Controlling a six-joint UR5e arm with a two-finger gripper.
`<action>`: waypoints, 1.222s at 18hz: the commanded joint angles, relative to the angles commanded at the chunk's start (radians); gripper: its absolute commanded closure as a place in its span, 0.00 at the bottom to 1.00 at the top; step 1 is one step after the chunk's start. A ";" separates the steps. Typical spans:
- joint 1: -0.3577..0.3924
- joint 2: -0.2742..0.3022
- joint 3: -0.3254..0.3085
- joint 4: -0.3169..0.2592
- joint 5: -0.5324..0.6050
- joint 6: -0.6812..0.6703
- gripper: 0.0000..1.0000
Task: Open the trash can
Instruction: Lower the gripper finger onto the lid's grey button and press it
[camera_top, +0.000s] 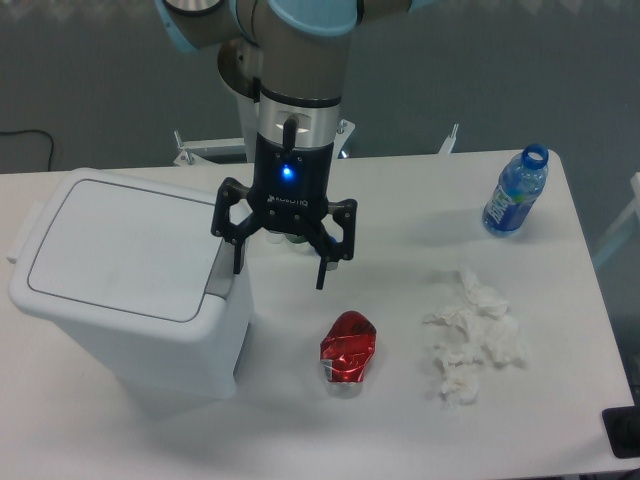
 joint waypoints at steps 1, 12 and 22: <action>-0.002 0.000 0.000 0.000 0.000 0.000 0.00; -0.012 0.002 -0.021 0.002 0.002 0.002 0.00; -0.012 0.000 -0.026 0.002 0.002 0.003 0.00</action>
